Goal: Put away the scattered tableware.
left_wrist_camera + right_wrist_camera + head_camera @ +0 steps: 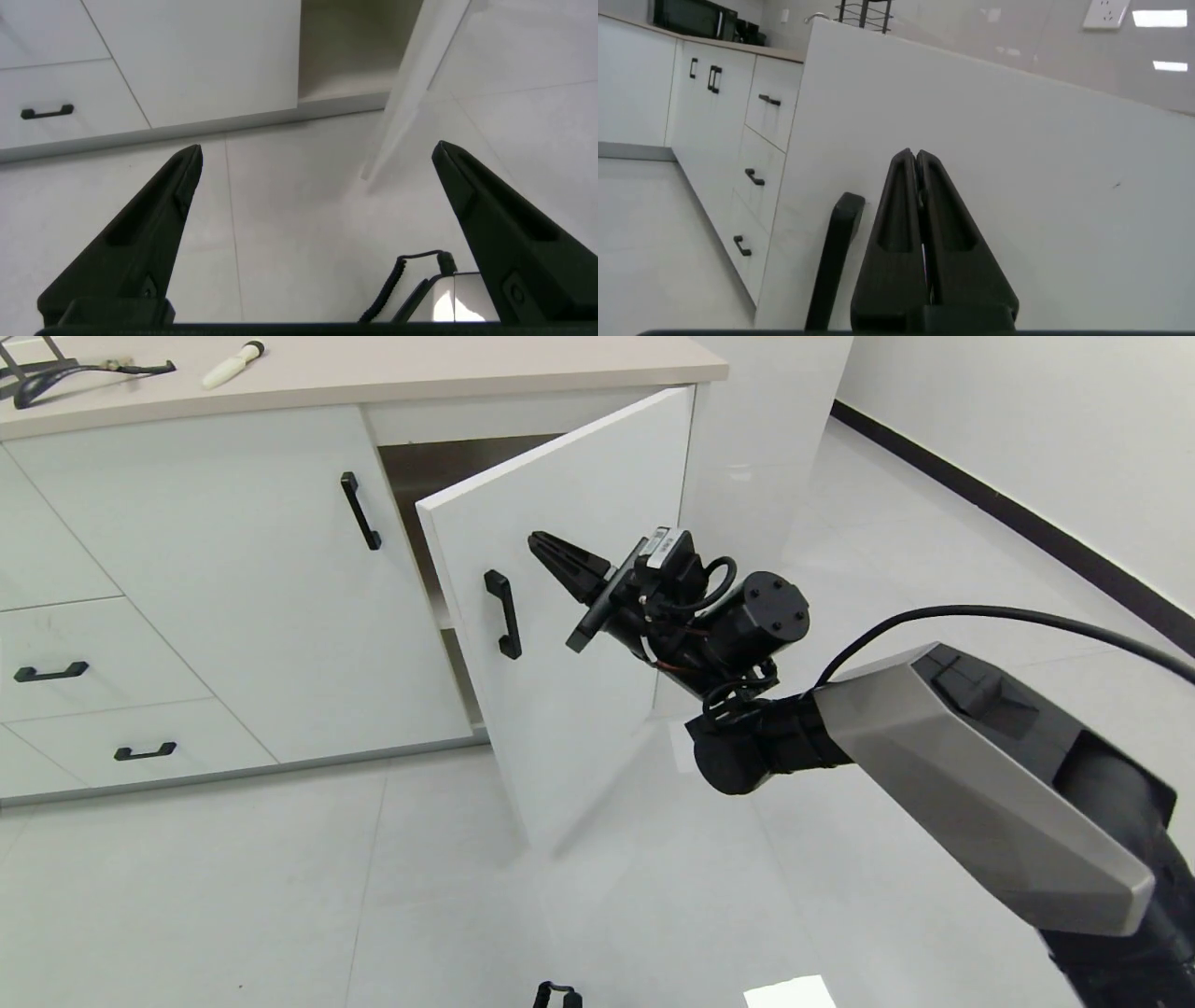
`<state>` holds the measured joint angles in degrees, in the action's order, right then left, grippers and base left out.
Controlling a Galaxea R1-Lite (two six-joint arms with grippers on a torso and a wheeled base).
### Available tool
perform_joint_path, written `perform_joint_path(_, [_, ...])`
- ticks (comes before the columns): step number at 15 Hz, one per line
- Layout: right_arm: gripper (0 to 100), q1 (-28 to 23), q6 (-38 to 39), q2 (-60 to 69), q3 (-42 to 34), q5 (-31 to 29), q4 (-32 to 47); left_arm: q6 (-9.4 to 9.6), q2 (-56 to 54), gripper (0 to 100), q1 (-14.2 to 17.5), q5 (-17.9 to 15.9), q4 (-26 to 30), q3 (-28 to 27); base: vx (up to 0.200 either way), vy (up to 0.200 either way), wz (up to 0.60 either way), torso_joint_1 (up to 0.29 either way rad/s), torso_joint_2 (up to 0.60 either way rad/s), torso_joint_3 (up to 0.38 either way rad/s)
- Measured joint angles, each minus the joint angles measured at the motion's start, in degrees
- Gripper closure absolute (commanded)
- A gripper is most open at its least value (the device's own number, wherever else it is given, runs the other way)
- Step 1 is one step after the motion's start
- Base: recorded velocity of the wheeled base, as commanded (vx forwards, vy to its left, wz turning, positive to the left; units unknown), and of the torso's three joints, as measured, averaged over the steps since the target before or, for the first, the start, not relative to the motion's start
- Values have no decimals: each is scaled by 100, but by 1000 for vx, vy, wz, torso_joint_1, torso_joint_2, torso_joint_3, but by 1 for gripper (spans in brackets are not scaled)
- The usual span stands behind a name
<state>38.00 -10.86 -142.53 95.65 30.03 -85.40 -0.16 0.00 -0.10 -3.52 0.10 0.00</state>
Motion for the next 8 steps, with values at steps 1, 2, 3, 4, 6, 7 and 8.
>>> perform_joint_path(1, [100,-11,-2,48,0,0,-2,0,0,0,0,0,0,0,0,0,0,0,0,0])
perform_joint_path(2, [100,-29,-2,133,-30,0,-2,0,0,0,0,0,0,0,0,0,0,0,0,0])
perform_joint_path(3, [100,-38,-2,246,-119,0,-9,2,0,0,-1,0,0,0,0,0,0,0,0,0])
perform_joint_path(4, [100,-51,-2,325,-190,0,-22,0,0,0,0,2,0,0,0,0,0,0,0,0])
perform_joint_path(6, [100,-121,2,588,-642,-4,-28,0,0,0,0,0,0,0,0,0,0,0,0,0])
perform_joint_path(7, [100,-184,5,772,-1012,-2,-46,2,0,0,0,0,0,0,0,0,0,0,0,0])
perform_joint_path(8, [100,-258,6,984,-1396,-2,-63,0,0,0,0,0,0,0,0,0,0,0,0,0])
